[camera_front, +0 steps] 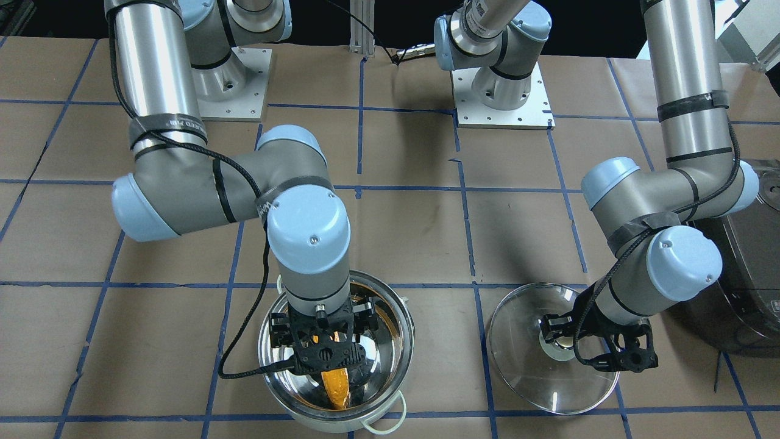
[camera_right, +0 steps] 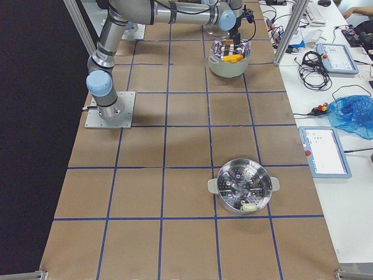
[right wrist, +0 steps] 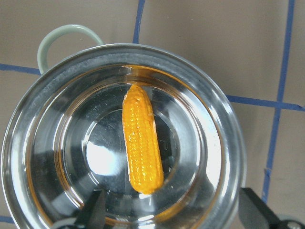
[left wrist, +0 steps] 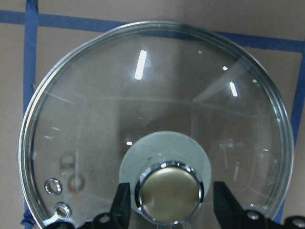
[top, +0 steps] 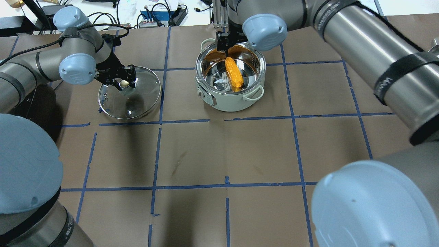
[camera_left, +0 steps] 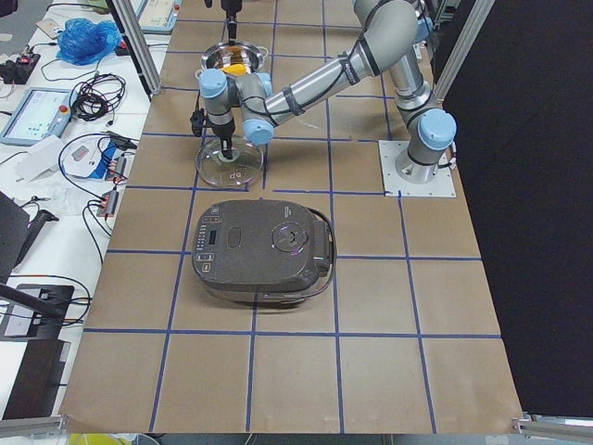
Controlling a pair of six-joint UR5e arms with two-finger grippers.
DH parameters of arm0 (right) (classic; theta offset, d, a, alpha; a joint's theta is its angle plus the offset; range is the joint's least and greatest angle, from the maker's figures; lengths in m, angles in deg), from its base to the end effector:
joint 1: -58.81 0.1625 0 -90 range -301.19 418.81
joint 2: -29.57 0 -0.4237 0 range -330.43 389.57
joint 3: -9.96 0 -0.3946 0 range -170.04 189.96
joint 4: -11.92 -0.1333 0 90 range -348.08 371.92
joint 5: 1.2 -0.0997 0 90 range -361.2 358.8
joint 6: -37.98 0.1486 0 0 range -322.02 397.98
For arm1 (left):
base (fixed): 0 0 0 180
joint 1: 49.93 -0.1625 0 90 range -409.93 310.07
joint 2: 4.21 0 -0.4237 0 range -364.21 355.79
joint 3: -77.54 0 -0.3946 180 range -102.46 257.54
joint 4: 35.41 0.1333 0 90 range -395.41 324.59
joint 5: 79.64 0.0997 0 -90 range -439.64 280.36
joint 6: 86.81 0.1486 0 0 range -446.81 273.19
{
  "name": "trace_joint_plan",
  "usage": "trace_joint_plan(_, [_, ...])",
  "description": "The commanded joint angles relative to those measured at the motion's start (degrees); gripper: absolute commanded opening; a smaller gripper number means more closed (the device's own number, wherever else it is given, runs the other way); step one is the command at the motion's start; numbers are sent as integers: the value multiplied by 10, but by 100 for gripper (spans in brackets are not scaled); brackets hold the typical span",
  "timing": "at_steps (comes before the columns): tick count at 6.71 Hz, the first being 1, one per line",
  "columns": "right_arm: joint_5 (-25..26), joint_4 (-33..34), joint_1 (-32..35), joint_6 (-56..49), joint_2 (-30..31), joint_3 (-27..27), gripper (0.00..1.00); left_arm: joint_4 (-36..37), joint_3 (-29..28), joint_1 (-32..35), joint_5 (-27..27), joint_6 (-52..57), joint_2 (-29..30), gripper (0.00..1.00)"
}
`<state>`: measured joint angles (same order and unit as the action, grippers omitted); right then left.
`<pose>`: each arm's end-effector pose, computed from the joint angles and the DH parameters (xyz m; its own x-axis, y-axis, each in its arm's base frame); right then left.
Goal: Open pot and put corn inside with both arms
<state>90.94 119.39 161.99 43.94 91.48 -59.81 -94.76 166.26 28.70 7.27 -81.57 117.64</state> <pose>0.2871 -0.6656 0.3526 -0.9925 -0.1209 0.0193 -0.1224 0.9778 -0.1699 -0.0078 -0.6781 0.1735 -0.9929 -0.1064 0.0536 -0.1069 0.9942 -0.0063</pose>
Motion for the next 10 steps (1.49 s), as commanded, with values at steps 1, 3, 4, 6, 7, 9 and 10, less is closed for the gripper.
trace_joint_plan(1, [-3,-120,-72,-18,92,-13,100,-12,-16,8,8,-8,-24,100])
trace_joint_plan(3, [-4,-133,-126,-26,182,-102,100,-152,-21,14,19,-15,-113,100])
trace_joint_plan(4, [-4,-119,-118,-18,221,-159,100,-206,-22,32,53,-15,-160,100])
trace_joint_plan(6, [5,-96,-122,-24,231,-182,100,-283,-42,76,74,-15,-225,100])
trace_joint_plan(7, [3,-100,-121,-25,231,-173,100,-318,-72,85,70,-15,-223,100])
trace_joint_plan(9, [1,-112,-116,-19,230,-154,100,-323,-88,84,32,-15,-221,100])
trace_joint_plan(10, [1,-125,-115,-17,229,-152,100,-326,-88,84,29,-15,-223,100])
